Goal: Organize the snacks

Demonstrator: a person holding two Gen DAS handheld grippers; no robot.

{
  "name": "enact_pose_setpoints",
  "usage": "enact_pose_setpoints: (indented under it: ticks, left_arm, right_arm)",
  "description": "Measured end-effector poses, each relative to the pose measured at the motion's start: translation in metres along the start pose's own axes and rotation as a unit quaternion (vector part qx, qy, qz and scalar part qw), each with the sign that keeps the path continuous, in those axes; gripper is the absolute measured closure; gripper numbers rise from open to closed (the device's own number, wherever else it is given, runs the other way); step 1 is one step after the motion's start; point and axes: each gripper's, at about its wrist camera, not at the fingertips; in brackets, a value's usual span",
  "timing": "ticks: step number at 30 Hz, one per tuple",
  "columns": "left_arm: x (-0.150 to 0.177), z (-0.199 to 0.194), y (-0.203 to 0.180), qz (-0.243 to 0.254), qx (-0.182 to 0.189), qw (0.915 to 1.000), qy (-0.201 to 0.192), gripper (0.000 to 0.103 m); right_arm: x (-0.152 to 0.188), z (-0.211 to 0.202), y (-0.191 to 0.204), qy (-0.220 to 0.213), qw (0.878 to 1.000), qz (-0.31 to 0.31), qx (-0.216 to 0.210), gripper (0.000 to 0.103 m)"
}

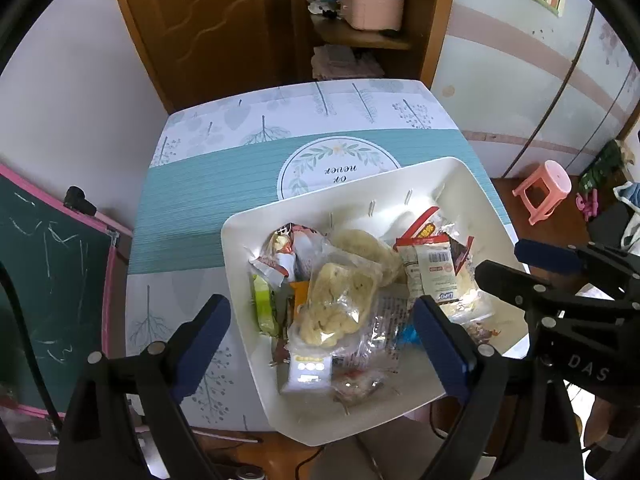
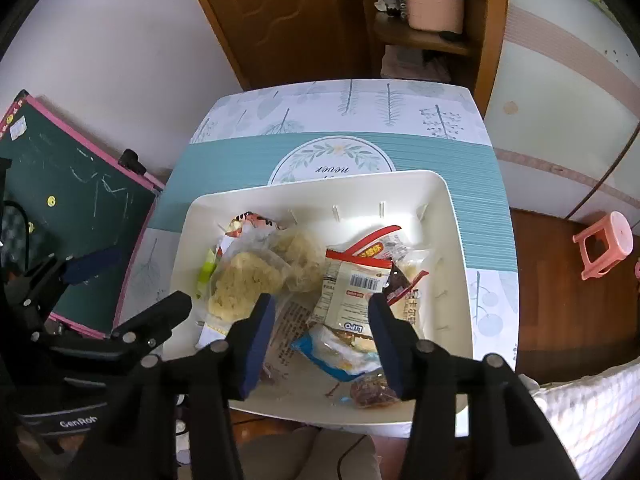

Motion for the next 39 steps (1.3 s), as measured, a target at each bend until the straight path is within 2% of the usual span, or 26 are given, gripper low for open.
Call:
enact_pose_setpoints:
  ticks: [5,14,26,39]
  left_arm:
    - [-0.006,-0.006,0.001,-0.004,-0.005,1.0,-0.007,0.011]
    - [-0.015,-0.027,0.003,-0.003,-0.009,0.9997,-0.023,0.011]
    - [-0.033,-0.063,0.005,-0.015,-0.018,0.9978,-0.063,0.011]
    - [-0.033,-0.065,0.005,-0.026,-0.022,0.9975,-0.061,0.011]
  right_arm:
    - [-0.003,-0.005,-0.004,-0.004,1.0,0.016,0.001,0.046]
    - [-0.007,-0.022,-0.003,-0.018,0.999,0.03,-0.005,0.045]
    - [-0.024,-0.065,0.008,-0.07,0.997,0.016,0.002,0.045]
    - [-0.024,-0.074,0.01,-0.073,0.997,0.015,0.003,0.045]
Point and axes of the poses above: each gripper's, at about its wrist camera, not at the fingertips, and z roughly the way its jaws point, y to its left, x to its underside, and after that the axes turned 14 degrees about -y, right-handed
